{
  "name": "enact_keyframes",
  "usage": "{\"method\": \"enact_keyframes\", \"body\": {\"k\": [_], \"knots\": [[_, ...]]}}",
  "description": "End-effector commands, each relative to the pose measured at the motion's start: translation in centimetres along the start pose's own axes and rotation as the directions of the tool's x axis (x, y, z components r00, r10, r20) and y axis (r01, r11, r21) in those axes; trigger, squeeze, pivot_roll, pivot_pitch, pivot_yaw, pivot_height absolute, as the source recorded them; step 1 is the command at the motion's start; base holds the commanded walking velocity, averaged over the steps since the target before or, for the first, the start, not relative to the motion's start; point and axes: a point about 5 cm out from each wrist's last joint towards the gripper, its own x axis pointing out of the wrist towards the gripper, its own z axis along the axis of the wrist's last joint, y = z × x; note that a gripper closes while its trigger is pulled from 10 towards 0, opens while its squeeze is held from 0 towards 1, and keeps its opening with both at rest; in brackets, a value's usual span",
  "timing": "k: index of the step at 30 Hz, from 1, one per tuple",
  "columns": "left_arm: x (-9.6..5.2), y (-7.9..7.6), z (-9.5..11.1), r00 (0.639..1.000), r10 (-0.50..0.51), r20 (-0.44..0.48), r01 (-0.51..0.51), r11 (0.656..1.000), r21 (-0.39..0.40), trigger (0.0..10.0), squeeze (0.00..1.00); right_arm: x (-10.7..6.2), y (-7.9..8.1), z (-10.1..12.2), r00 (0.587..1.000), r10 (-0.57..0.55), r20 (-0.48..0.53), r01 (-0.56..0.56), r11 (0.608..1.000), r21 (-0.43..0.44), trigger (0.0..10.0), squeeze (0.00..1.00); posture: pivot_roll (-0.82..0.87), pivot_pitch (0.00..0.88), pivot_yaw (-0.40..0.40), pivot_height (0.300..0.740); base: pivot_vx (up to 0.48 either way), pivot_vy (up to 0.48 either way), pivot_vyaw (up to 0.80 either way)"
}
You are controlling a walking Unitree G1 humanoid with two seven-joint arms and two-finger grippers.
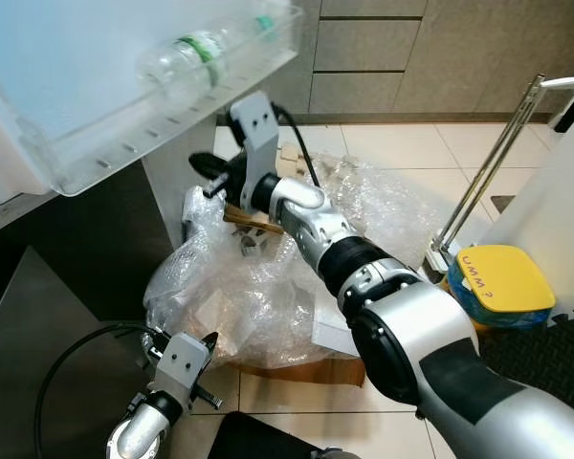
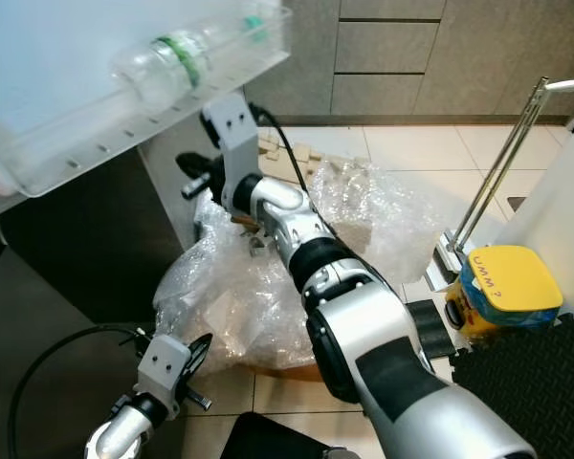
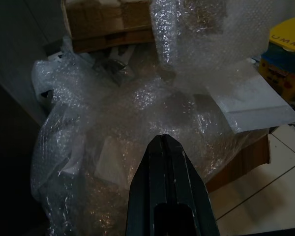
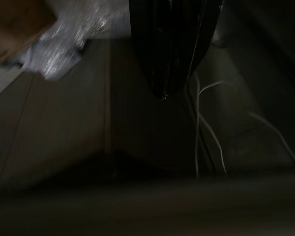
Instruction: Restocking fridge
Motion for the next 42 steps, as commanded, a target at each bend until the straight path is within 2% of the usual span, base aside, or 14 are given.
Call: {"method": "enact_keyframes", "body": {"k": [1, 2, 3, 4, 7, 11, 14, 18, 20, 26, 31, 37, 39, 42], "knots": [[-0.7, -0.7, -1.0, 0.998, -0.023, -0.055, 0.022, 1.000, -0.013, 10.0, 0.00, -1.3, 0.8, -4.5, 0.996, 0.005, -0.086, 0.003, 0.995, 0.096, 10.0, 0.00, -0.05, 0.134, 0.002, 0.740, 0.000, 0.000, 0.00], [-0.9, -1.1, -1.4, 0.997, -0.034, -0.068, 0.033, 0.999, -0.022, 10.0, 0.00, -4.3, 0.4, -8.6, 0.990, -0.039, -0.137, 0.056, 0.990, 0.127, 10.0, 0.00, -0.06, 0.139, 0.005, 0.740, 0.000, 0.000, 0.00], [-0.9, -1.1, -1.4, 0.997, -0.034, -0.068, 0.033, 0.999, -0.022, 10.0, 0.00, -4.3, 0.4, -8.6, 0.990, -0.039, -0.137, 0.056, 0.990, 0.127, 10.0, 0.00, -0.06, 0.139, 0.005, 0.740, 0.000, 0.000, 0.00], [-1.0, -1.5, -1.7, 0.995, -0.051, -0.084, 0.049, 0.998, -0.026, 10.0, 0.00, -7.9, 0.2, -12.4, 0.977, -0.103, -0.185, 0.133, 0.978, 0.160, 10.0, 0.00, -0.06, 0.142, 0.006, 0.740, 0.000, 0.000, 0.00], [-1.1, -1.7, -1.8, 0.994, -0.057, -0.089, 0.055, 0.998, -0.026, 10.0, 0.00, -9.2, 0.2, -13.5, 0.972, -0.127, -0.197, 0.163, 0.971, 0.173, 10.0, 0.00, -0.07, 0.143, 0.006, 0.740, 0.000, 0.000, 0.00], [-1.2, -2.1, -2.4, 0.992, -0.068, -0.110, 0.064, 0.997, -0.038, 10.0, 0.00, -19.1, -0.2, -19.1, 0.862, -0.413, -0.292, 0.460, 0.881, 0.111, 10.0, 0.00, -0.08, 0.146, 0.012, 0.740, 0.000, 0.000, 0.00], [-1.2, -2.3, -2.5, 0.991, -0.074, -0.114, 0.070, 0.997, -0.039, 10.0, 0.00, -22.4, 0.0, -19.8, 0.813, -0.517, -0.268, 0.549, 0.834, 0.054, 10.0, 0.00, -0.08, 0.145, 0.015, 0.740, 0.000, 0.000, 0.00], [-1.1, -2.3, -2.5, 0.991, -0.074, -0.115, 0.070, 0.997, -0.039, 10.0, 0.00, -23.1, 0.1, -19.8, 0.802, -0.539, -0.257, 0.564, 0.825, 0.031, 10.0, 0.00, -0.08, 0.145, 0.015, 0.740, 0.000, 0.000, 0.00], [-1.0, -2.1, -2.5, 0.991, -0.072, -0.114, 0.068, 0.997, -0.037, 10.0, 0.00, -23.0, -0.2, -18.7, 0.790, -0.594, -0.151, 0.606, 0.794, 0.045, 10.0, 0.00, -0.09, 0.139, 0.020, 0.740, 0.000, 0.000, 0.00], [-0.7, -1.8, -2.4, 0.993, -0.060, -0.098, 0.057, 0.998, -0.029, 10.0, 0.00, -18.9, 0.3, -14.8, 0.854, -0.513, 0.088, 0.514, 0.858, 0.018, 10.0, 0.00, -0.09, 0.129, 0.017, 0.740, 0.000, 0.000, 0.00], [-0.6, -1.6, -2.1, 0.996, -0.047, -0.078, 0.045, 0.999, -0.029, 10.0, 0.00, -18.3, 0.3, -14.7, 0.861, -0.501, 0.082, 0.504, 0.863, -0.019, 10.0, 0.00, -0.09, 0.123, 0.012, 0.740, 0.000, 0.000, 0.00], [-0.7, -1.6, -2.2, 0.996, -0.049, -0.077, 0.048, 0.999, -0.025, 10.0, 0.00, -18.0, -0.2, -13.0, 0.825, -0.534, 0.184, 0.537, 0.843, 0.036, 10.0, 0.00, -0.08, 0.120, 0.008, 0.740, 0.000, 0.000, 0.00], [-0.9, -1.7, -2.5, 0.995, -0.055, -0.088, 0.053, 0.998, -0.026, 10.0, 0.00, -16.1, -0.3, -9.4, 0.805, -0.487, 0.339, 0.488, 0.868, 0.087, 10.0, 0.00, -0.10, 0.116, 0.019, 0.740, 0.000, 0.000, 0.00], [-1.0, -1.7, -2.5, 0.994, -0.057, -0.090, 0.055, 0.998, -0.027, 10.0, 0.00, -15.2, -0.2, -8.0, 0.803, -0.457, 0.383, 0.455, 0.885, 0.103, 10.0, 0.00, -0.10, 0.116, 0.019, 0.740, 0.000, 0.000, 0.00]]}}
